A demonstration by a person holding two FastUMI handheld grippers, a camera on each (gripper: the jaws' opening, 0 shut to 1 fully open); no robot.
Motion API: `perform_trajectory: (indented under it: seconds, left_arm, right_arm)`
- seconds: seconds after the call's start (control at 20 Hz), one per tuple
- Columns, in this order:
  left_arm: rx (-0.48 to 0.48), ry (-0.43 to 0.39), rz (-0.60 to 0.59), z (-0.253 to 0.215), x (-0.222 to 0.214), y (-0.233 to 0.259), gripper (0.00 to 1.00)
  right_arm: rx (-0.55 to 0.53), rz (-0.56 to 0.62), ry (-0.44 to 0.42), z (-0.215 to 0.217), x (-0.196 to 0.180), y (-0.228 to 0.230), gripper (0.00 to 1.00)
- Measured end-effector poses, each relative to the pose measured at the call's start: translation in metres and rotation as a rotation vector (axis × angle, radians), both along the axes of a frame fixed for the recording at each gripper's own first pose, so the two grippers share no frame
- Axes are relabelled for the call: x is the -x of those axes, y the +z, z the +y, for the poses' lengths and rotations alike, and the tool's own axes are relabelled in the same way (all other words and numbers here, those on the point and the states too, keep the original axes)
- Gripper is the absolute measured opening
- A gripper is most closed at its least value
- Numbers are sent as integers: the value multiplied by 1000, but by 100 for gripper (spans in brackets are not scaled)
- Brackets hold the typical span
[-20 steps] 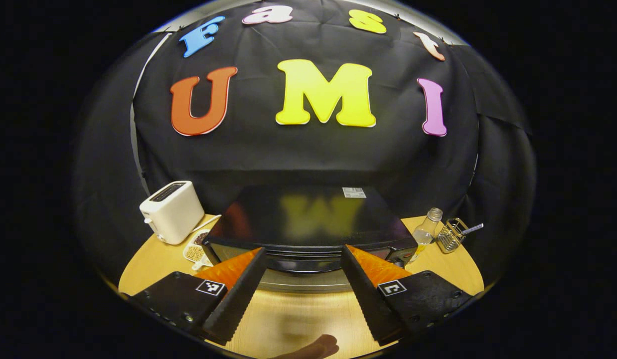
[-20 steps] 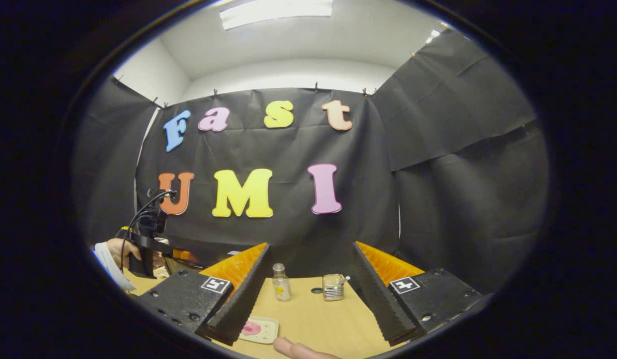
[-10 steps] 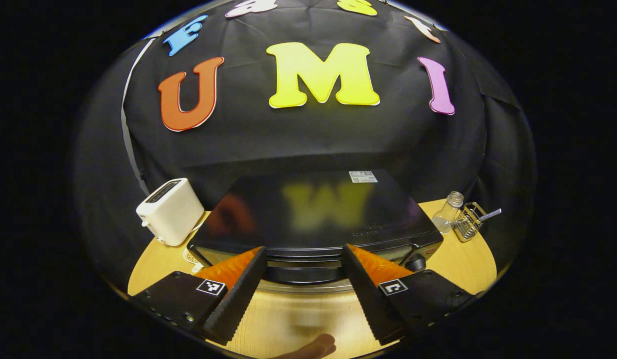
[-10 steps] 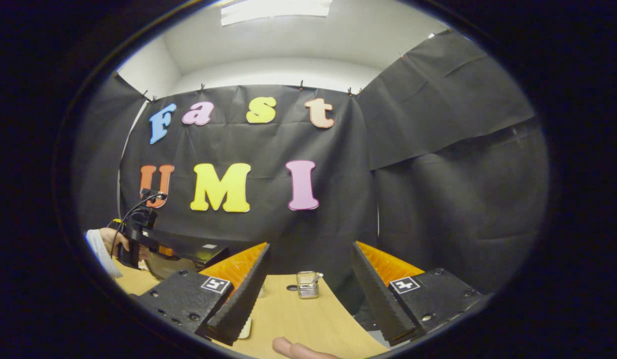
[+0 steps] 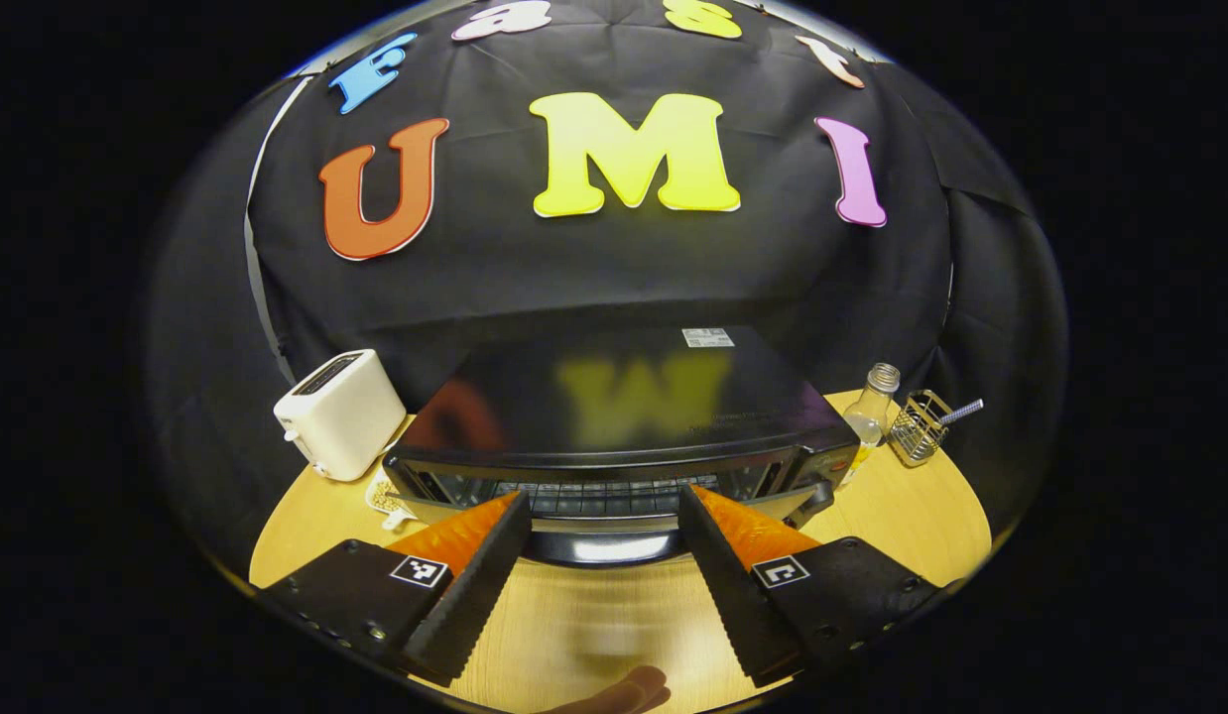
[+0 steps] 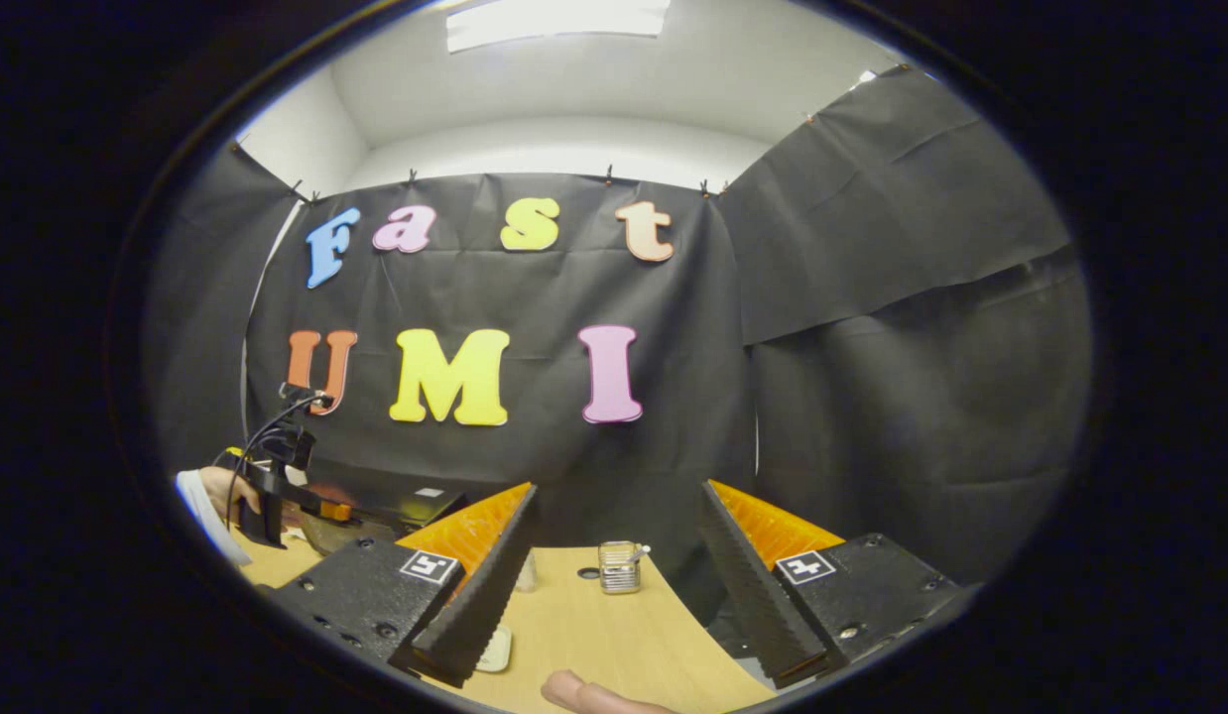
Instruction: Open the electric oven with the left hand, put the food in, and close the electric oven.
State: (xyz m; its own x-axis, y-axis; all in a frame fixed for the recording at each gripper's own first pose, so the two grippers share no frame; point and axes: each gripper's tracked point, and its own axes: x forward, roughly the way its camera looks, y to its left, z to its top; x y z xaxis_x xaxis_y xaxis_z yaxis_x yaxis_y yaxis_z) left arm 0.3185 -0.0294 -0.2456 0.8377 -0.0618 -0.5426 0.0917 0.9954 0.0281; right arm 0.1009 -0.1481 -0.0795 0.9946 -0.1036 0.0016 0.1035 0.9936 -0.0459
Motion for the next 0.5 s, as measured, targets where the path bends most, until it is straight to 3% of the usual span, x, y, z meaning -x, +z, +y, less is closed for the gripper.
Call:
perform_trajectory:
  seconds: [0.5]
  left_arm:
    - [37, -10, -65, 2, 63, -25, 95]
  right_arm:
    - [37, 27, 16, 23, 1, 4, 100]
